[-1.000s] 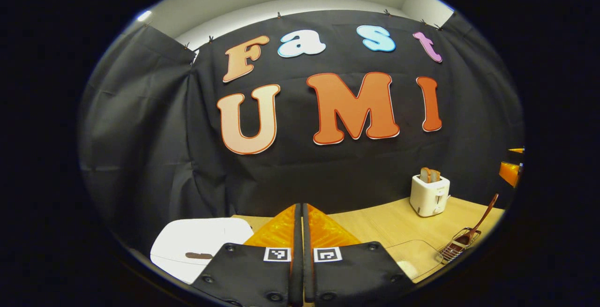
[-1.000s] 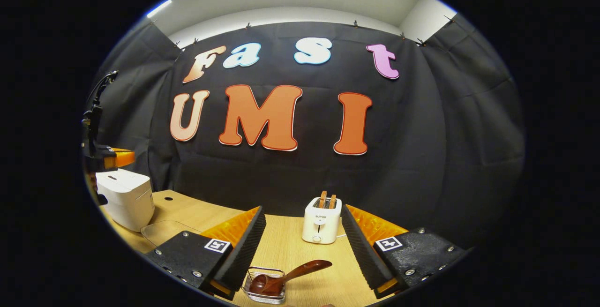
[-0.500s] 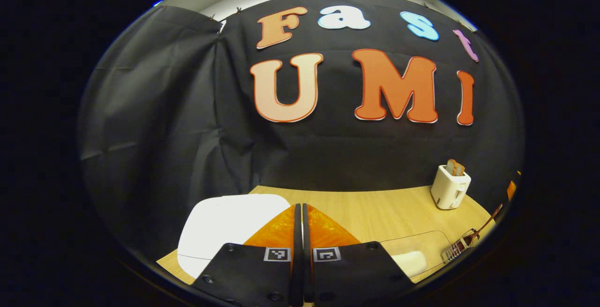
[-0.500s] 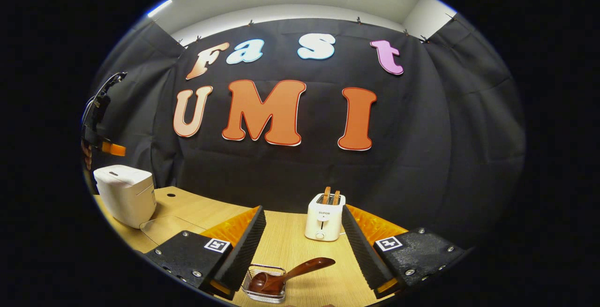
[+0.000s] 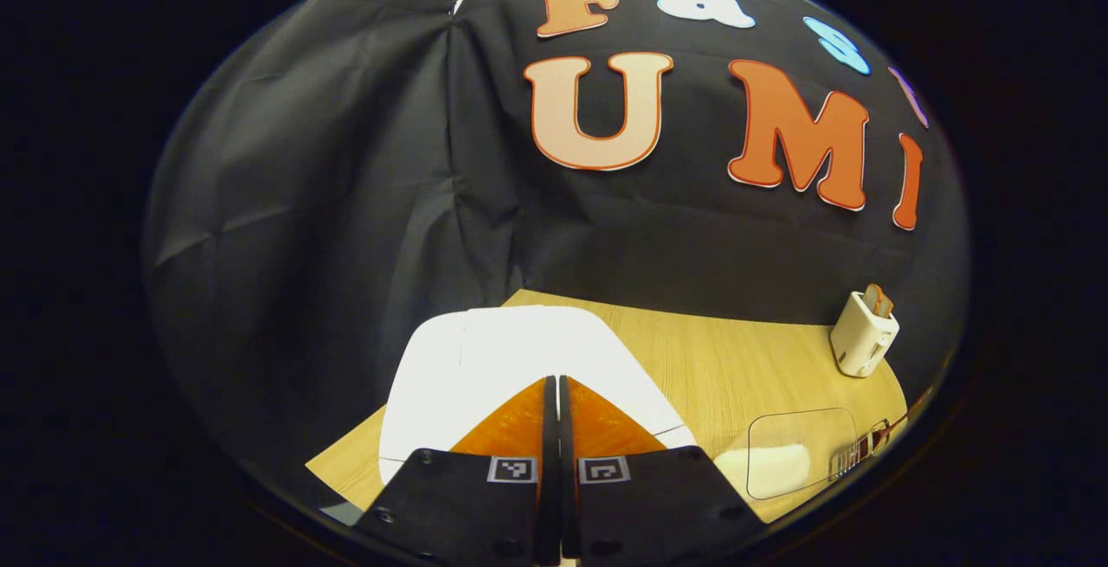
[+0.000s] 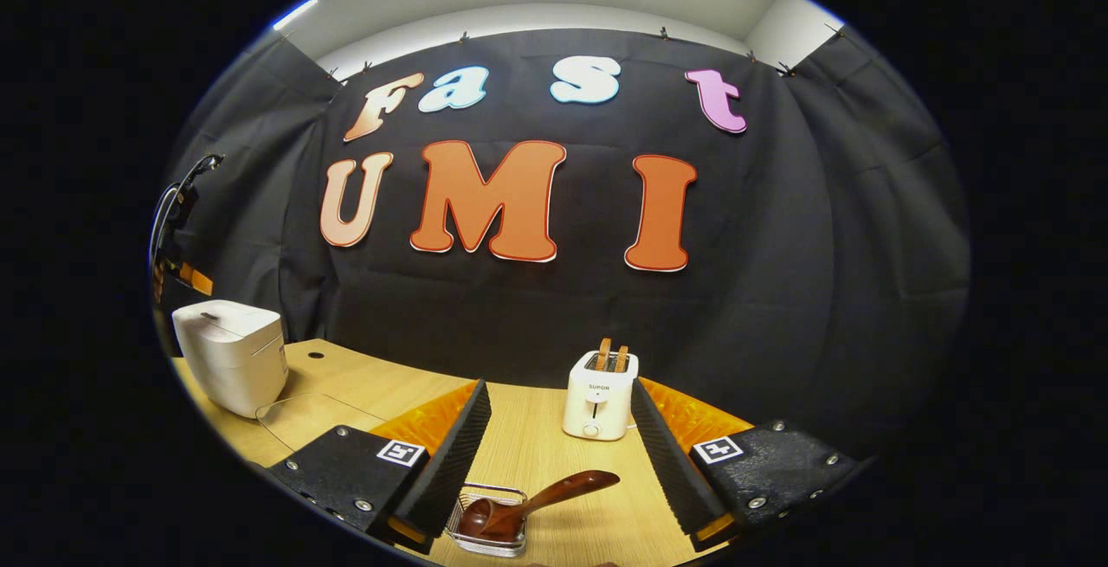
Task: Close the left gripper, press the button to open the rice cooker; take a wooden spoon from the chopstick holder with the right hand, scoop a spoonful of rice and pour it into the rice cooker, then put the wooden spoon back into the chopstick holder.
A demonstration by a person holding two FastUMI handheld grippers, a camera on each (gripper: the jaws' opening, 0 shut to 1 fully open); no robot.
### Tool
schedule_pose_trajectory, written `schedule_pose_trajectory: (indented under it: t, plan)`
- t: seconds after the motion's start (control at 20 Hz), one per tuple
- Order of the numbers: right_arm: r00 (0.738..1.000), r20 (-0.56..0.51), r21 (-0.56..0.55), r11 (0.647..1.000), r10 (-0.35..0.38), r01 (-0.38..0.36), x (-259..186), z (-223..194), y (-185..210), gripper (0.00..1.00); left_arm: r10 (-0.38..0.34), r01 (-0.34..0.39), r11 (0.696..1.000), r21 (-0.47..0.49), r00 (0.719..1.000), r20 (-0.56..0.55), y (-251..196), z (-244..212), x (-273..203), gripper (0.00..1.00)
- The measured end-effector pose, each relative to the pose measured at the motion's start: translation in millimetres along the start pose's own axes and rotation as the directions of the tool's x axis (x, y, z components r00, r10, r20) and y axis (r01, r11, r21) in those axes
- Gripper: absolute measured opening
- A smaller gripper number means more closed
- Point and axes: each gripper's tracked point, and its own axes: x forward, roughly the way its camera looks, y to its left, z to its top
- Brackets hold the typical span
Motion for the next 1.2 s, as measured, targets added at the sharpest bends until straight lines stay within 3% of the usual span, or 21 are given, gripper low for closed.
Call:
schedule_pose_trajectory:
  t: [0.25,0.45,0.75,1.0,1.2]
  plan:
    - [1.000,-0.013,-0.010,1.000,-0.001,0.001,0,-5,-1,0.97,-0.011,0.004,0.998,-0.055,0.993,-0.117,6,-38,14,0.04]
    - [1.000,-0.016,0.011,1.000,-0.002,0.002,1,-8,-3,0.96,-0.018,0.008,0.995,-0.101,0.994,-0.107,4,-37,16,0.04]
    - [0.999,-0.037,0.037,0.999,-0.008,0.009,0,-14,-7,0.97,-0.003,-0.003,0.998,-0.061,0.995,-0.102,9,-32,17,0.04]
    - [0.999,-0.039,0.041,0.999,-0.024,0.025,-4,-16,-16,0.96,0.063,-0.065,0.998,0.024,0.996,0.065,12,22,2,0.04]
    - [0.998,-0.048,0.049,0.998,-0.034,0.036,-4,-19,-21,0.97,0.116,-0.133,0.989,0.057,0.962,0.247,12,75,-17,0.04]
